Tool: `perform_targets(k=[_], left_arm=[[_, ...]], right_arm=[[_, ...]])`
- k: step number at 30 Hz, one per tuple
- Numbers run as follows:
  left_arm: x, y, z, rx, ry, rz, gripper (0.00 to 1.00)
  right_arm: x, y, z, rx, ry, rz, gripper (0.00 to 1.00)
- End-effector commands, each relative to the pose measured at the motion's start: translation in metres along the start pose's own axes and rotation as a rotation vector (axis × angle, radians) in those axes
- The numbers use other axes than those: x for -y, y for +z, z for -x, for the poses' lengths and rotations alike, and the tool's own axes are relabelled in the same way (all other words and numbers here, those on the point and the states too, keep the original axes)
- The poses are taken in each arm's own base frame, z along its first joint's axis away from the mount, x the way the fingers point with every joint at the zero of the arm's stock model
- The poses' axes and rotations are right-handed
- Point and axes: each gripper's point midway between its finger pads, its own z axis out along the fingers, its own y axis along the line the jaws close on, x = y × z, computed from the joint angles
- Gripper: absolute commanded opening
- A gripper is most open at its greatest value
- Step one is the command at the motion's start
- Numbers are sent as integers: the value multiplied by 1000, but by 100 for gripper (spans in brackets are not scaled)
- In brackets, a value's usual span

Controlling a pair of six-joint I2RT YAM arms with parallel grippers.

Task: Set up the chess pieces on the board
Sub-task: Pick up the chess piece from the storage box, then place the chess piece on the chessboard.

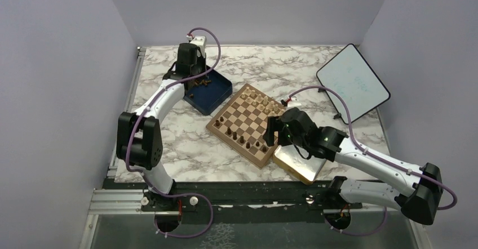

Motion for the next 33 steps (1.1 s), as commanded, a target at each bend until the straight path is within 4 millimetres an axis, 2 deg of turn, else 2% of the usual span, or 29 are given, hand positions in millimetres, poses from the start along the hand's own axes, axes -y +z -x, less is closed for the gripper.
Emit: perform_targets(k=[1,10,17,26,33], left_arm=[[29,-28,-11,-18,-15,-71,16],[85,-74,-48,-38,12,-134,16],[119,-95,-79,-77,42,-193,16],[126,-101,-126,-151,69,-179,16],[126,-97,-144,-158,79,-169,16]], right_arm=[[-2,-5,2,29,24,16,79],[4,-14,6,60,28,15,79],[8,-17,3,59,27,8,79],[8,-17,0,57,30,16,79],[8,-15,-2,40,27,9,79]])
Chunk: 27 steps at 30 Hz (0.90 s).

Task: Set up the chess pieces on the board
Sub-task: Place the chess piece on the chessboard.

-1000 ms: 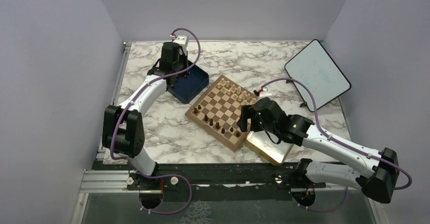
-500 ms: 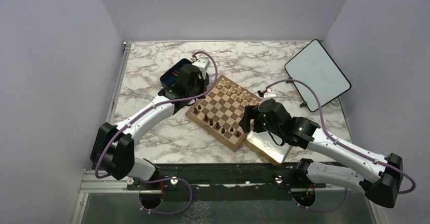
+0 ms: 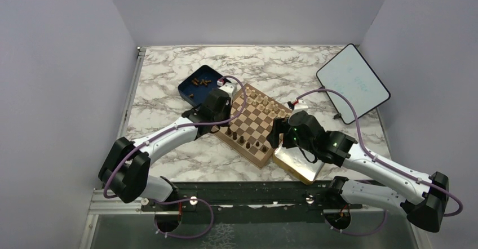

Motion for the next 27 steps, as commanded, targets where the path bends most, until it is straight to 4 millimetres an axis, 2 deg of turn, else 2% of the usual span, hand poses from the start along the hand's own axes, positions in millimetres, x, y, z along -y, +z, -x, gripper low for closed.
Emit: perform_targets(k=[1,10,19,27], left_arm=[[-3,3,4,47,-9,30,16],[-3,16,-15,-5,-1,37,16],[-9,24,-20,-5,11,71,16],[-7,30,-23,-13,15,66,16]], right_arm=[[2,0,-2,-1,0,-16,79],[-1,1,0,1,4,-4,79],[-2,1,-1,0,3,-1,79],[-2,2,-3,-9,4,1,79]])
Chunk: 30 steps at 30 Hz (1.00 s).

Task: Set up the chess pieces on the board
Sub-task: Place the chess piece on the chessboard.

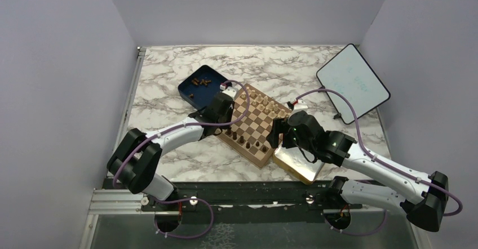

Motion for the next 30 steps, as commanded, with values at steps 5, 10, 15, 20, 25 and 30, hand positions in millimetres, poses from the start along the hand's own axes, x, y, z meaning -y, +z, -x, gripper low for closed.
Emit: perform_targets(k=[5,10,15,20,25,30], left_arm=[[0,6,3,21,5,20,16],[-2,10,-3,6,11,31,17],[-3,12,-6,-3,16,39,17],[-4,13,-4,2,22,46,18],[-4,13,-5,-1,27,48,23],[-3,11,-5,-7,30,48,26]], right_arm=[[-1,0,-1,5,6,1,79],[-2,0,0,4,8,2,79],[-1,0,0,6,8,1,79],[-1,-3,2,12,9,0,79],[0,-3,1,13,9,-1,79],[1,-2,0,11,12,-3,79]])
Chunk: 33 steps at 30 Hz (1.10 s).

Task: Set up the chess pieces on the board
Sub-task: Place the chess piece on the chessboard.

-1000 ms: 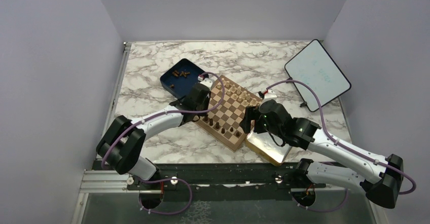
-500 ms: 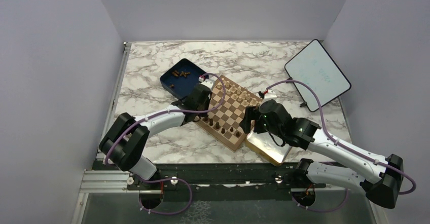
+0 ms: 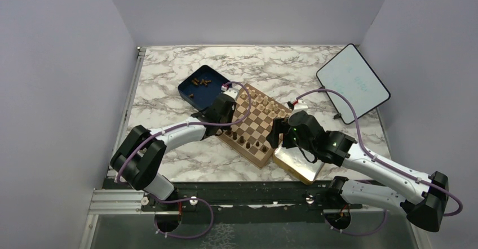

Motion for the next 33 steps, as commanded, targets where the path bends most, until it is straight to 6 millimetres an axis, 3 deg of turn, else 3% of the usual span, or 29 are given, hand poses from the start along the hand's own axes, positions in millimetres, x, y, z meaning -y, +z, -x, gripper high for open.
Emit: perform_targets(k=[1,8,21,26,33], left_arm=[[1,0,3,10,9,15,27],[3,-10,16,39,3,6,29],[6,-38,76,147,5,12,30],[2,-48,99,197,13,34,32],[-13,-47,122,220,0,58,36]], right_arm=[[1,-2,-1,10,10,-3,79],[1,-1,-2,5,10,-2,79],[0,1,-5,2,19,7,79],[2,3,-5,12,23,0,79],[7,18,-15,5,9,-22,79]])
